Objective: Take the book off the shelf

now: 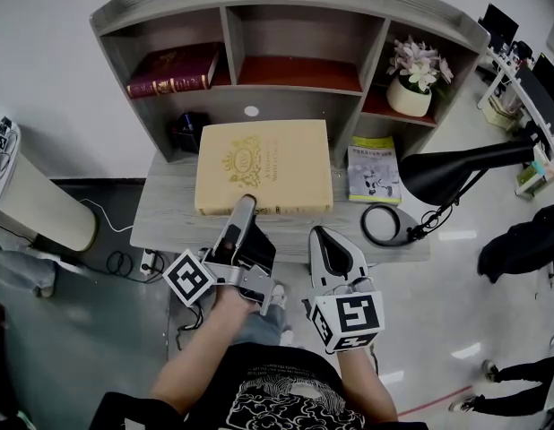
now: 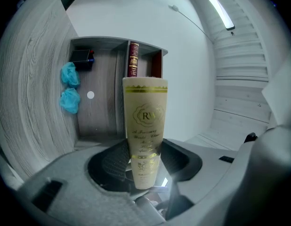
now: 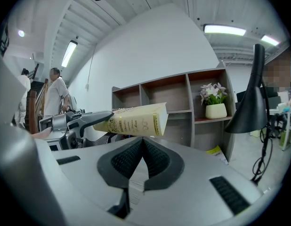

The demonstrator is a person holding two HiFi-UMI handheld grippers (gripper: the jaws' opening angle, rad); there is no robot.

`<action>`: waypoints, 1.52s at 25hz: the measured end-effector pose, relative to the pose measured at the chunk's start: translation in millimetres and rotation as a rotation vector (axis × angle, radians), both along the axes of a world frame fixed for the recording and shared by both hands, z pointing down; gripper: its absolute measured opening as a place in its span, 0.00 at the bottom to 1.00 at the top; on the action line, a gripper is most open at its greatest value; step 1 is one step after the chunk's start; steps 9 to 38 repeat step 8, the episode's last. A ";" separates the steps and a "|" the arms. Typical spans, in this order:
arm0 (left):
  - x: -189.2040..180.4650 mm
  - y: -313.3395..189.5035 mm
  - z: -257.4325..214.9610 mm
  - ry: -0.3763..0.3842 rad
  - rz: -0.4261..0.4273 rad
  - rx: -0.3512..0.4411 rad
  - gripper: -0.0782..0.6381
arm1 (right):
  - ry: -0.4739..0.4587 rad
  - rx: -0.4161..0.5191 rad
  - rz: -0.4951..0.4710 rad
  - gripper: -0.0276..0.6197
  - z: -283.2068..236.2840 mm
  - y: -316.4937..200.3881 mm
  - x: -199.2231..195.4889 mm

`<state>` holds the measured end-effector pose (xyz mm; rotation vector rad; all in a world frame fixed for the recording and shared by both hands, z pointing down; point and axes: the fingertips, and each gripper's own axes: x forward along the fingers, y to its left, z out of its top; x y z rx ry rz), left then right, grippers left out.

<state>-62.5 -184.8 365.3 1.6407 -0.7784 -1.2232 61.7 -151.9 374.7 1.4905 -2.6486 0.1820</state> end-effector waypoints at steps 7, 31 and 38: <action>1.7 1.5 0.9 0.006 0.009 -0.009 0.39 | 0.003 -0.002 0.001 0.07 0.0 2.1 -1.2; 1.5 1.2 1.3 0.007 0.009 -0.010 0.39 | 0.003 -0.002 0.001 0.07 0.6 2.1 -1.5; 1.5 1.2 1.3 0.007 0.009 -0.010 0.39 | 0.003 -0.002 0.001 0.07 0.6 2.1 -1.5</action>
